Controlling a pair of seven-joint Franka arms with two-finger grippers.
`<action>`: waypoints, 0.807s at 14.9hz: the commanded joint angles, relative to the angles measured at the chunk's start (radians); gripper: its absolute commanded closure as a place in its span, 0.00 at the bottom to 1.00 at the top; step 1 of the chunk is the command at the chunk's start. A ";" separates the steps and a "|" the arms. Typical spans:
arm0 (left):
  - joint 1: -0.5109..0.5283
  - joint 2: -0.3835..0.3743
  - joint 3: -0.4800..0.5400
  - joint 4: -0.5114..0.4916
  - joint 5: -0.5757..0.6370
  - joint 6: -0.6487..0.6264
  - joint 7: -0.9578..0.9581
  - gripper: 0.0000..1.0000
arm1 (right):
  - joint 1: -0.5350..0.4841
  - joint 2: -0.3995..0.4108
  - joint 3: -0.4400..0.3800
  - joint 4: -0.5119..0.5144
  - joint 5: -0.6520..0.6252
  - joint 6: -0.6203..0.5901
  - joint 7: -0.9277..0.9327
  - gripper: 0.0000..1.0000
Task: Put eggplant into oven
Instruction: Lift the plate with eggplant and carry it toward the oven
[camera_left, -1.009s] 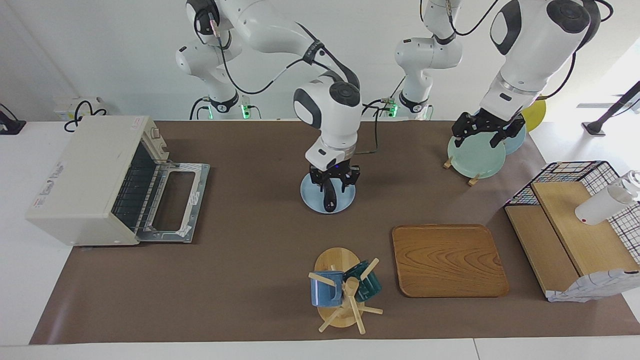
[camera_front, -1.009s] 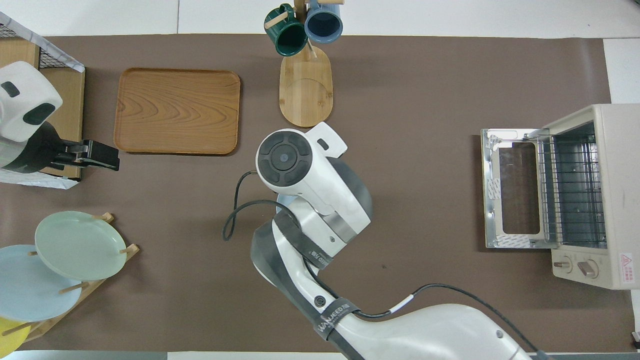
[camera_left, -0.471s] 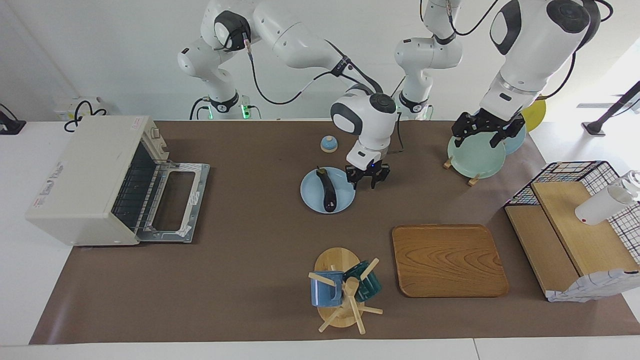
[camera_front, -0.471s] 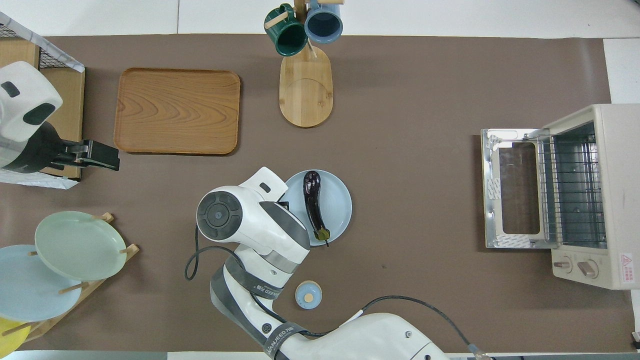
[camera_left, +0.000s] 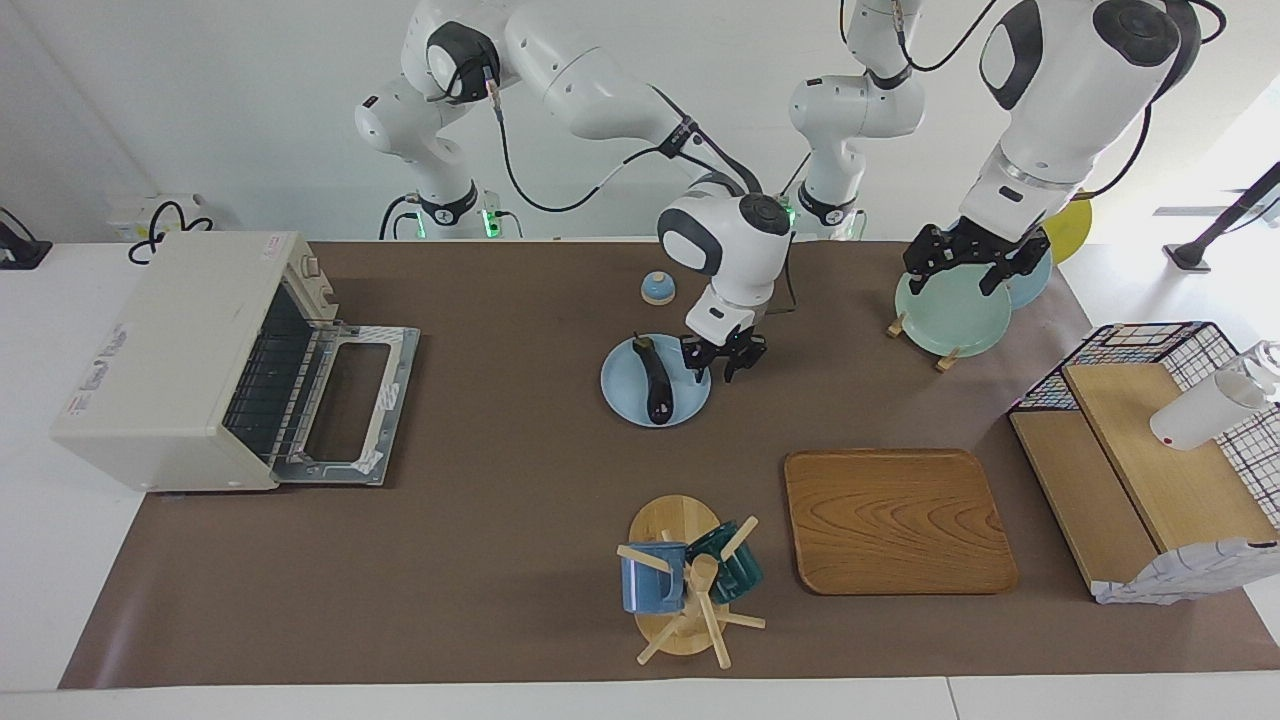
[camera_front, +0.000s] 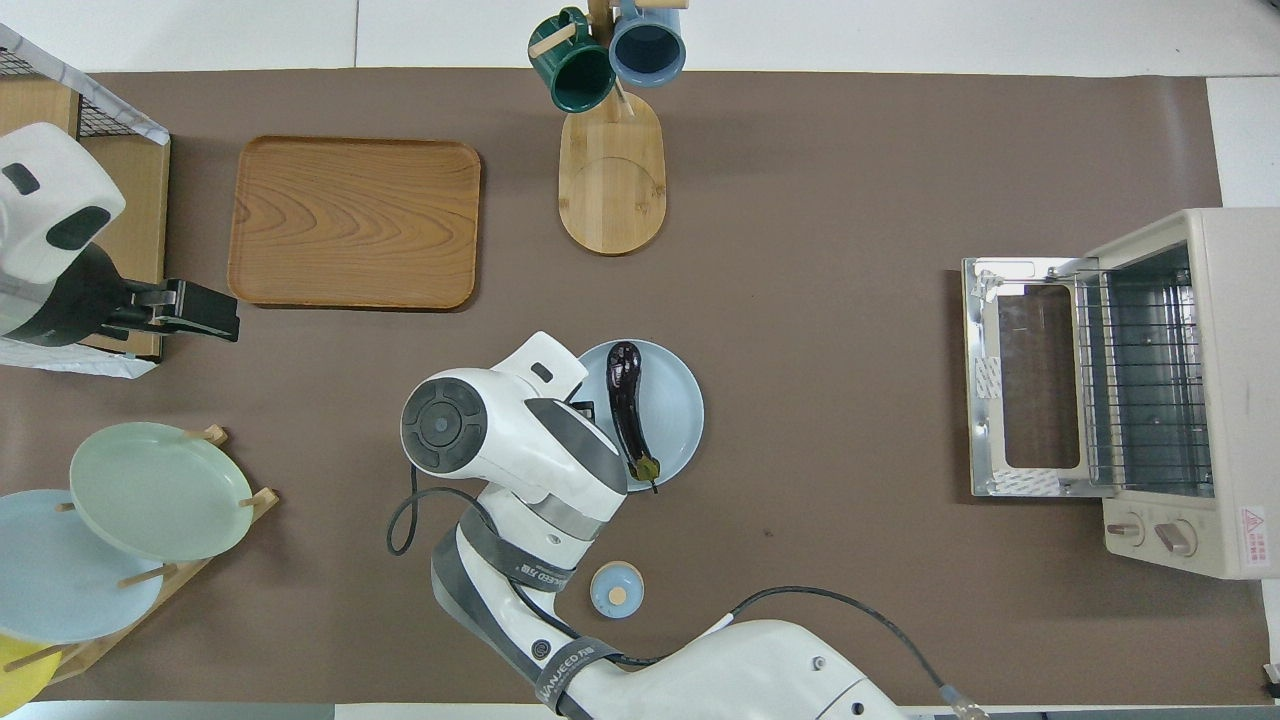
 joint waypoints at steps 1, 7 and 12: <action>0.014 -0.007 -0.007 0.001 -0.014 0.003 0.006 0.00 | -0.004 -0.018 0.004 -0.024 -0.018 -0.023 0.001 0.68; 0.014 -0.007 -0.007 0.001 -0.012 0.003 0.006 0.00 | -0.003 -0.023 0.004 -0.021 -0.020 -0.071 0.001 1.00; 0.014 -0.007 -0.007 0.001 -0.012 0.003 0.006 0.00 | -0.029 -0.073 -0.006 0.025 -0.106 -0.255 -0.013 1.00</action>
